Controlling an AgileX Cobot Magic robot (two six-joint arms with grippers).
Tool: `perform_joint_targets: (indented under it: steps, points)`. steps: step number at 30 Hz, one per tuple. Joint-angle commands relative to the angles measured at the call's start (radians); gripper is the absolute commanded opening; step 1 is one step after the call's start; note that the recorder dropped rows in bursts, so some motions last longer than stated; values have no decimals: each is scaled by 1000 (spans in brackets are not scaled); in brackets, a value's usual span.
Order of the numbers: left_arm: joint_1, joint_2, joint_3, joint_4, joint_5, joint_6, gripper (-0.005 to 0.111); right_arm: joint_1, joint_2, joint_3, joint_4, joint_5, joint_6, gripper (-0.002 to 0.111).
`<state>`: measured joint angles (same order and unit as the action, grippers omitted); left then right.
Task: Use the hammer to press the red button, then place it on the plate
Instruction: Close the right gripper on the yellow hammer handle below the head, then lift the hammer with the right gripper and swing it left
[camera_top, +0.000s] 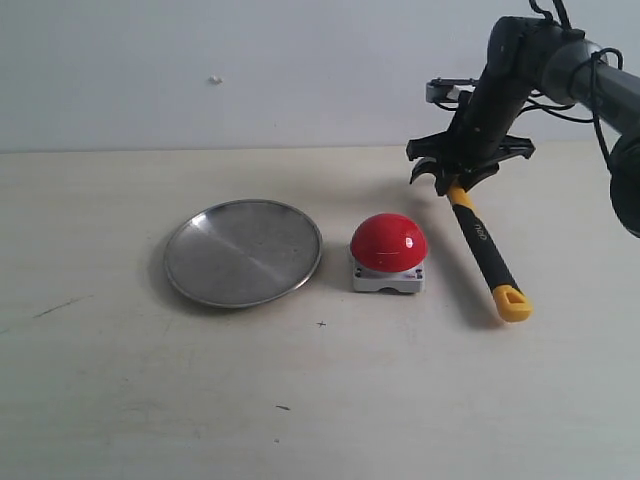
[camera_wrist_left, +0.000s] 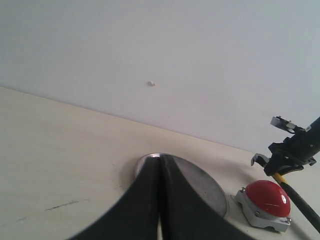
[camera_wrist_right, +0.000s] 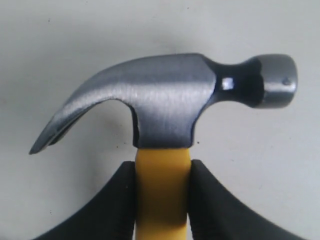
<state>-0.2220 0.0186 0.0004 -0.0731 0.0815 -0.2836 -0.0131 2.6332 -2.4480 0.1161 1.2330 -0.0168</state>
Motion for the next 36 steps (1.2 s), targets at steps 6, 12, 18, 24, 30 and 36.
perform_joint_targets:
  steps: [6, 12, 18, 24, 30, 36]
  points:
    - [2, -7, 0, -5, 2, 0, 0, -17, -150, 130, -28, -12, -21, 0]
    - [2, -7, 0, -5, 2, 0, 0, -22, -266, 288, -19, -12, -38, 0]
    - [2, -7, 0, -5, 2, 0, 0, -22, -453, 557, 12, -91, -52, 0]
    - [2, -7, 0, -5, 2, 0, 0, -24, -682, 932, 154, -349, -128, 0]
    - [2, -7, 0, -5, 2, 0, 0, -24, -909, 1223, 335, -507, -250, 0]
    - [2, -7, 0, -5, 2, 0, 0, -24, -1094, 1405, 570, -552, -407, 0]
